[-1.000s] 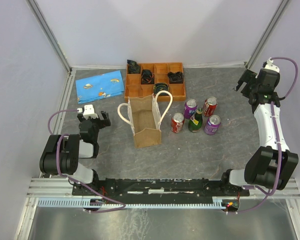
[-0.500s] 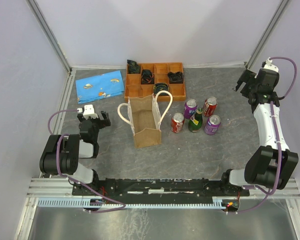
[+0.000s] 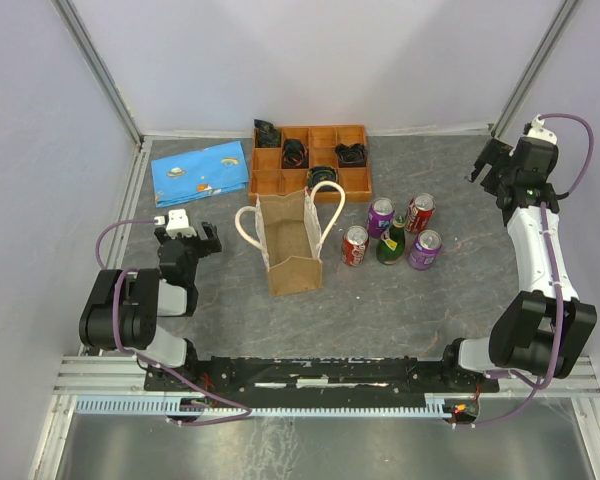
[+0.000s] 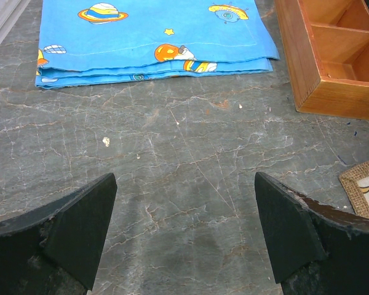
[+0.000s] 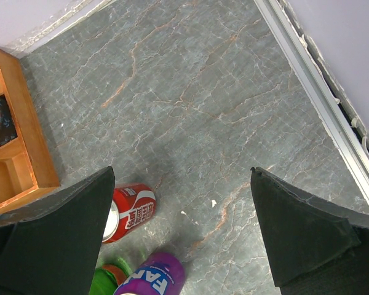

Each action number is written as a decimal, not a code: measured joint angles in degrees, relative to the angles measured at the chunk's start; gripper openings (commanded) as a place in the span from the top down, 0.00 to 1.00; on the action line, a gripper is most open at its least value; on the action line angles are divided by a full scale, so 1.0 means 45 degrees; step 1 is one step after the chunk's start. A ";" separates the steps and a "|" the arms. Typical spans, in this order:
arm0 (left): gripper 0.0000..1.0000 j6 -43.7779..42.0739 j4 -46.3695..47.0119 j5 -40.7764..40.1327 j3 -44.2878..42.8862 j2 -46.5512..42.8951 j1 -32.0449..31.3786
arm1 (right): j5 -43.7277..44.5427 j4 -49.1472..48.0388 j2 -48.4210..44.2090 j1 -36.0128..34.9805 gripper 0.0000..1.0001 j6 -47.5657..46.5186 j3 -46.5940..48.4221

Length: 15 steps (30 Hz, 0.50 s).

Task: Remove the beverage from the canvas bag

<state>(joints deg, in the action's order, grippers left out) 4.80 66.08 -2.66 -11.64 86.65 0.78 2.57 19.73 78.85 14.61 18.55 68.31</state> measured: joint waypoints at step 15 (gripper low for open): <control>0.01 0.0000 0.0000 0.0000 0.0000 0.0000 0.0000 | -0.0005 0.0000 0.0000 -0.0083 0.01 -0.0102 0.0000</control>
<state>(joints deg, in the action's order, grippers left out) 4.80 66.08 -2.66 -11.64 86.65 0.78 2.55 19.73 78.85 14.24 18.09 68.31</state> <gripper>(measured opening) 0.991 0.991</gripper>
